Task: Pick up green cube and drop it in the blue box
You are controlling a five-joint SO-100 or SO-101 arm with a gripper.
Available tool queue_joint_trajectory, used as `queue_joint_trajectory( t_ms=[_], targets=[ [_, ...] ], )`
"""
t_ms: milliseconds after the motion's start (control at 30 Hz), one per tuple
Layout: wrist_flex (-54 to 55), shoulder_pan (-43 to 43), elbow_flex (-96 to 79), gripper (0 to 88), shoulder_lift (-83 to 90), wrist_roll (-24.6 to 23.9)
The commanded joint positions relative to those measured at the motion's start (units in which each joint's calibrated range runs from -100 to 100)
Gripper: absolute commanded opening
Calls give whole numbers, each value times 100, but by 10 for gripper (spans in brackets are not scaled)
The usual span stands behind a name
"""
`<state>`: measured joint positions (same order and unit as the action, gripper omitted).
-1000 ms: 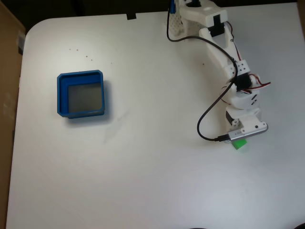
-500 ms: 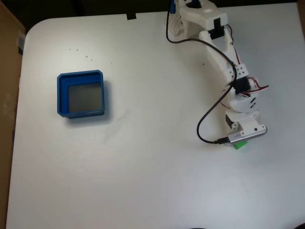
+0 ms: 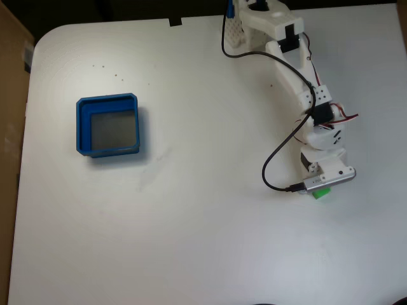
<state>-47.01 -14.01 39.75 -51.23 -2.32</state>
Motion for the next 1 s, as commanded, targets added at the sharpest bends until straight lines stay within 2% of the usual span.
queue_joint_trajectory(
  t_ms=[0,300,733,967],
  targets=[
    [115,43,334,125,154,-10],
    [98,86,334,16,162,-10],
    [-17,129,289,9,756,-5],
    [-1467,194,298,9,1667,24]
  ],
)
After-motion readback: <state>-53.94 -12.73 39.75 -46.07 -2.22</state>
